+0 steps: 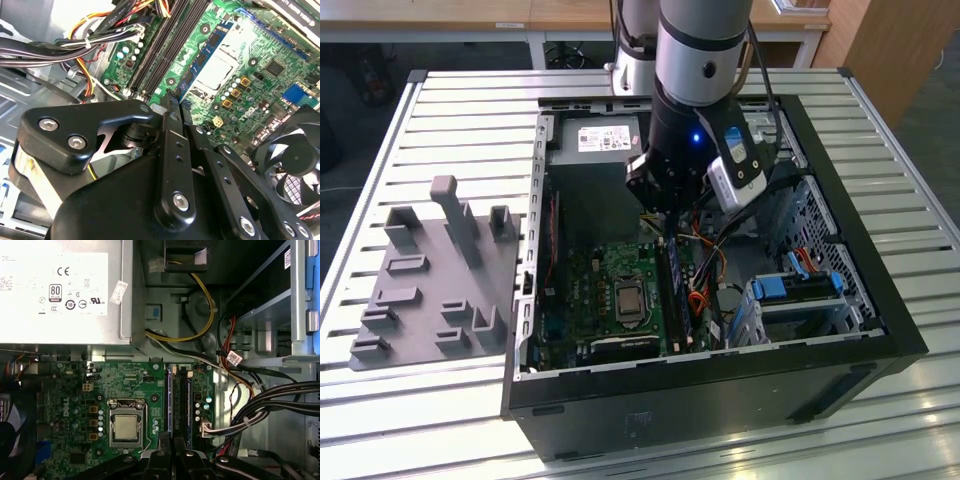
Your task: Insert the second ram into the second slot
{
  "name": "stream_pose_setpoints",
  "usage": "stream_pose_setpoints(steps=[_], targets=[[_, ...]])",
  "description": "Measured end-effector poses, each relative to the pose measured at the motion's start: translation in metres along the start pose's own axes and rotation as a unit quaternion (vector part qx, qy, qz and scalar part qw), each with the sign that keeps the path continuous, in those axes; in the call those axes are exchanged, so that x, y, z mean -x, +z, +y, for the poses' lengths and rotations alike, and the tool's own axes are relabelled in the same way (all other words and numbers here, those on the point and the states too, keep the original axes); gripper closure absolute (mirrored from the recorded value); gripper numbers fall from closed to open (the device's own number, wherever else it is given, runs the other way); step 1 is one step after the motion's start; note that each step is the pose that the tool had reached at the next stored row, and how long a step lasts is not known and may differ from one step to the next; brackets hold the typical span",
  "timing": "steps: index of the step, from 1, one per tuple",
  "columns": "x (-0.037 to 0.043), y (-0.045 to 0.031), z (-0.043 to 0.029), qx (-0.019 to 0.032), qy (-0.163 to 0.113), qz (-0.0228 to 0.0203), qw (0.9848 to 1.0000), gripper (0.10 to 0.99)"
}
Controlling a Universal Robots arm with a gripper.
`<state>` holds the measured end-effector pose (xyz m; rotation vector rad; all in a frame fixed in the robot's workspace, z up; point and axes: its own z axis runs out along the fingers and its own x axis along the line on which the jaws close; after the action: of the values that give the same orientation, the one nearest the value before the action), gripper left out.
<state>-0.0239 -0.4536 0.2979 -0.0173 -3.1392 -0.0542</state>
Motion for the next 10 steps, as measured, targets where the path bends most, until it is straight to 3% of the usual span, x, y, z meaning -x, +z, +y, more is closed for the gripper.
stream_pose_setpoints(steps=[10], targets=[[0.0019,0.0071,0.0003,-0.0001,-0.016,0.0021,0.9999,0.949]])
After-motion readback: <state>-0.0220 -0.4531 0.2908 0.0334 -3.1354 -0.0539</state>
